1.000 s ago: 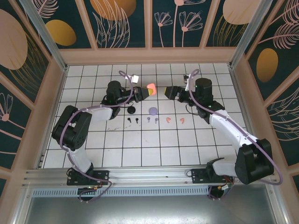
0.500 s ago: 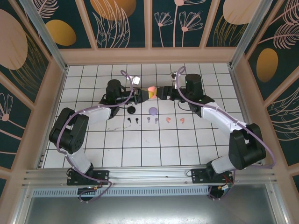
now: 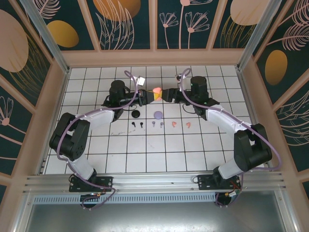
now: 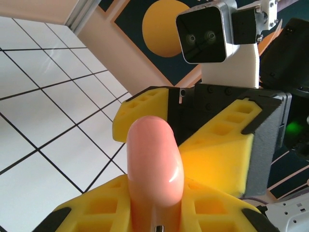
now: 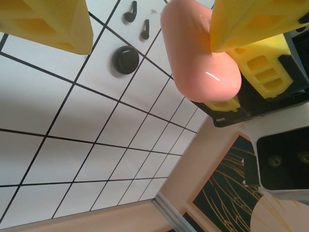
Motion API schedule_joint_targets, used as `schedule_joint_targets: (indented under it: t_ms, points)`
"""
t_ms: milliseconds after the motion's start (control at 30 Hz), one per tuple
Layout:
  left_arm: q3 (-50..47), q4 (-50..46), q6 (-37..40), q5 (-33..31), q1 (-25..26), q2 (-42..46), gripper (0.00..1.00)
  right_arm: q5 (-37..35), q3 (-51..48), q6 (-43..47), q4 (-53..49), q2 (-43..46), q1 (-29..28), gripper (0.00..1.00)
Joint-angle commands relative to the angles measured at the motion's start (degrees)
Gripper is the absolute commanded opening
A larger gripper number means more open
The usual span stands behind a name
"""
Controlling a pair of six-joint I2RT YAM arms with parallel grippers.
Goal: Insert wireless bluetooth earbuds into charging case
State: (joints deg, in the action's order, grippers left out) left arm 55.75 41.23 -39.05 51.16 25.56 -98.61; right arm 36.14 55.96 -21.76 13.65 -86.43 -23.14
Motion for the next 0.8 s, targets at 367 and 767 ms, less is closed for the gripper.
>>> schedule_joint_targets:
  t_ms: [367, 767]
  points:
    - [0.27, 6.37, -0.02, 2.15, 2.04, 4.74, 0.0, 1.86, -7.95, -1.17, -1.19, 9.68, 2.97, 0.63]
    - [0.66, 8.68, -1.67, 3.34, 3.09, 3.51, 0.0, 10.11, -10.2, -8.12, 11.04, 11.26, 2.98, 0.54]
